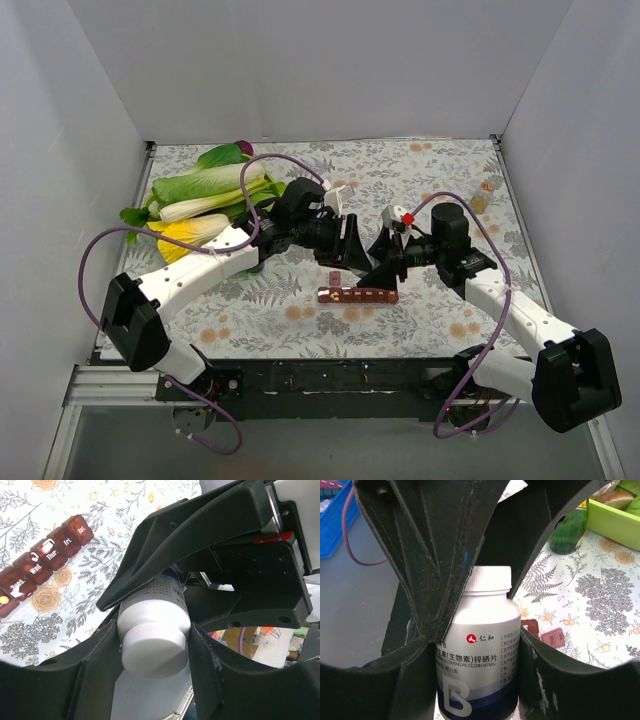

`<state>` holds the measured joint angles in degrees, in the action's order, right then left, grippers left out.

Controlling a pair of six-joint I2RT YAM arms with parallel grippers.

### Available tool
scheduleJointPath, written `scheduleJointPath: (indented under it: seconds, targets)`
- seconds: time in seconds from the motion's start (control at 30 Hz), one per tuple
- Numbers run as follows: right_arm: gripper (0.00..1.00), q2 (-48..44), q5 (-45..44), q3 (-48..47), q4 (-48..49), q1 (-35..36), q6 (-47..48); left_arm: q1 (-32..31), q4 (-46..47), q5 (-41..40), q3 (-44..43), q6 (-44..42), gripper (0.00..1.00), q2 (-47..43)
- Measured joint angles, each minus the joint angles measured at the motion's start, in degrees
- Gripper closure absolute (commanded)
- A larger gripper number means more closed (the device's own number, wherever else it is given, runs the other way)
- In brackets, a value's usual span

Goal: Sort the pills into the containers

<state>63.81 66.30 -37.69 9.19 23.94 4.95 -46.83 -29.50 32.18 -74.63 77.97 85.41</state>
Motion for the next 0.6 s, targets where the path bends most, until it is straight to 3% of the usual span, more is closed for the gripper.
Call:
scheduleJointPath:
  seconds: [0.03, 0.13, 0.17, 0.37, 0.47, 0.6]
  targets:
    - [0.92, 0.0, 0.1, 0.0, 0.0, 0.0, 0.0, 0.0, -0.1, -0.1, 0.0, 0.0, 0.87, 0.0]
    - [0.74, 0.0, 0.0, 0.0, -0.2, 0.0, 0.6, -0.1, -0.5, -0.5, -0.1, -0.2, 0.92, 0.0]
    - [0.64, 0.0, -0.1, 0.0, -0.2, 0.0, 0.8, -0.1, -0.5, -0.7, -0.1, -0.2, 0.93, -0.1]
    - [0.33, -0.2, -0.7, 0.0, -0.1, 0.4, 1.5, 0.2, -0.1, -1.7, 1.2, 0.1, 0.99, -1.8]
    - [0.22, -0.5, -1.9, 0.0, -0.3, 0.7, 1.8, 1.0, 1.3, -1.3, 3.7, 0.8, 1.00, -3.3]
    - [0.15, -0.7, -3.9, 0.0, -0.8, 0.1, 2.8, 3.9, 0.7, -1.0, 7.1, 1.8, 1.00, -6.2]
